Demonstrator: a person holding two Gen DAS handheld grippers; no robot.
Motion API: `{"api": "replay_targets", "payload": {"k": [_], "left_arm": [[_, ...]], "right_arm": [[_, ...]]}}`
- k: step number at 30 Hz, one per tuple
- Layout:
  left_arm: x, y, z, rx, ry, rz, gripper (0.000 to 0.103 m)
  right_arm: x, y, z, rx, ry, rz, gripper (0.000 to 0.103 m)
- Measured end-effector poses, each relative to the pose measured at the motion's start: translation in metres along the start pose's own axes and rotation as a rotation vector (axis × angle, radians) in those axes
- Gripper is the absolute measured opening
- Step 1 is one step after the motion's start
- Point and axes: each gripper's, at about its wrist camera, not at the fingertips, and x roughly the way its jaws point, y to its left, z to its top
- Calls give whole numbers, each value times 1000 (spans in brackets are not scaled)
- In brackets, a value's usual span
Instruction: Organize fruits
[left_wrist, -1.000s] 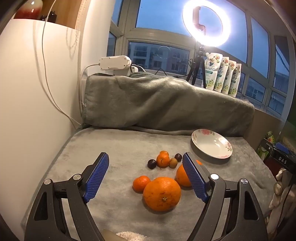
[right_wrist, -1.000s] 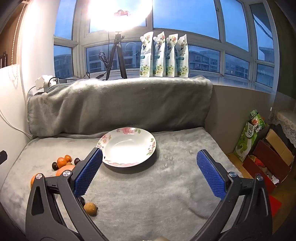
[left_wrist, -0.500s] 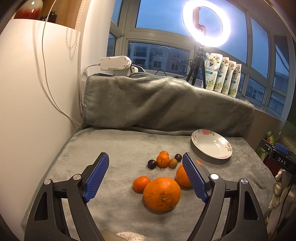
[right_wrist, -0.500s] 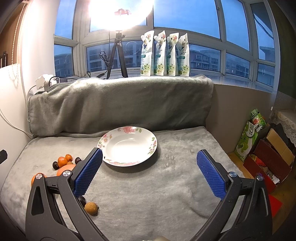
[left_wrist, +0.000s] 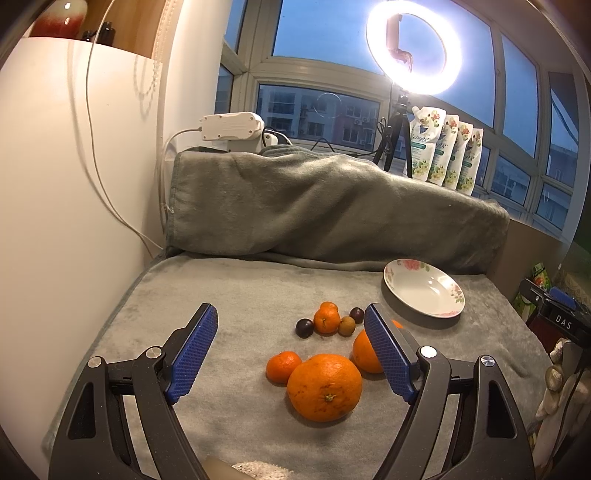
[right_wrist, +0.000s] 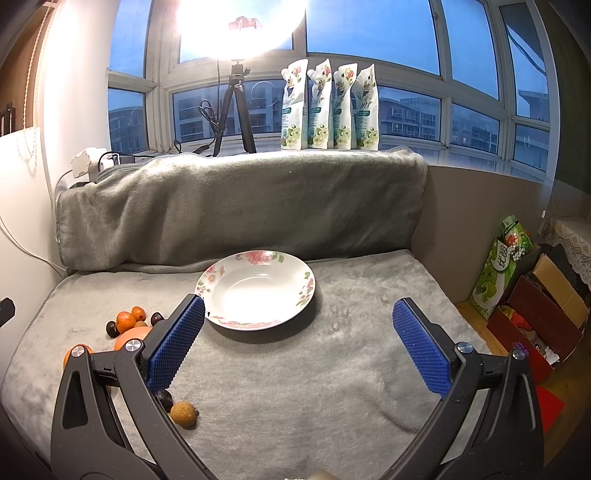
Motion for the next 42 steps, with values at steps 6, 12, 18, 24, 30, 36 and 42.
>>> {"api": "replay_targets", "payload": {"k": [6,12,18,24,30,36,42], "left_arm": [[0,2,3,-2,1,0,82],[0,3,3,-2,1,1,82],[-1,3,3,-2,0,0,82],[-1,3,3,-2,-1,1,82],[-1,2,3,-2,-1,2,82],[-1,3,3,-3,-1,2,82],[-1,3,3,-2,-1,2,82]], "right_arm": [[0,0,0,1,1,0,103],[2,1,-1,2,3,1,103],[2,1,-2,2,2,1,103],[2,0,-2,4,5,2,103],[2,0,-1,3,5,2,103],[1,-2,1,5,7,4,103],[3,-1,0,4,9,5,103]]}}
